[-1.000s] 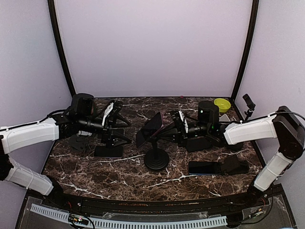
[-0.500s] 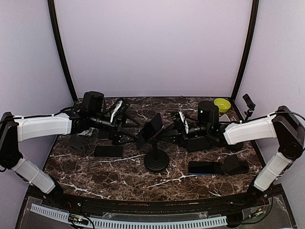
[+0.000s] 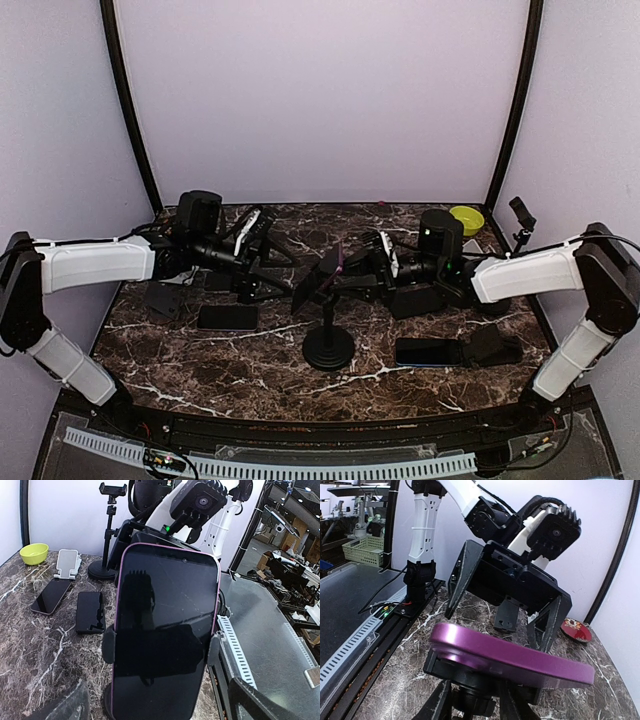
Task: Remove the phone from the phone stand
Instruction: Place the phone stand with the phone at the center of the board, then adjust the phone stand with the phone at the center of the board.
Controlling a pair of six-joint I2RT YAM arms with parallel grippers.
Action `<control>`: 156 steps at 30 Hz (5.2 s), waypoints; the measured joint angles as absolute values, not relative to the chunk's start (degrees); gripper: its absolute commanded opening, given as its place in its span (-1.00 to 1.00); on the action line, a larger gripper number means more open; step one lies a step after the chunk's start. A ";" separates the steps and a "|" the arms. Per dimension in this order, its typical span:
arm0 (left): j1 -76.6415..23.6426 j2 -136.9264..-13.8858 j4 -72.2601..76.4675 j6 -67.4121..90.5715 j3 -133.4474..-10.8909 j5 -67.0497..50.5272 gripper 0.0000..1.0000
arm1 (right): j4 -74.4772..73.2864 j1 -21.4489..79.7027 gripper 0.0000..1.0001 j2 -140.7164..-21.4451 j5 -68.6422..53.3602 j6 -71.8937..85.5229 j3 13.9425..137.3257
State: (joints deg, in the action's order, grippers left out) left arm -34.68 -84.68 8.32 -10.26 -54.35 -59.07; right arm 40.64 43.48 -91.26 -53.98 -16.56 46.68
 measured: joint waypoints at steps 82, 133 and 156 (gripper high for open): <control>-29.12 -80.27 22.63 1.85 -51.24 -30.06 0.31 | 30.37 61.69 -0.60 -94.80 1.23 29.67 27.83; -26.35 -73.06 24.18 5.45 -44.25 -22.57 0.43 | 70.32 72.14 0.27 -106.52 26.68 19.97 32.16; -26.35 -73.03 23.90 5.39 -44.18 -21.56 0.43 | 70.48 71.26 -1.00 -113.69 29.69 12.36 40.99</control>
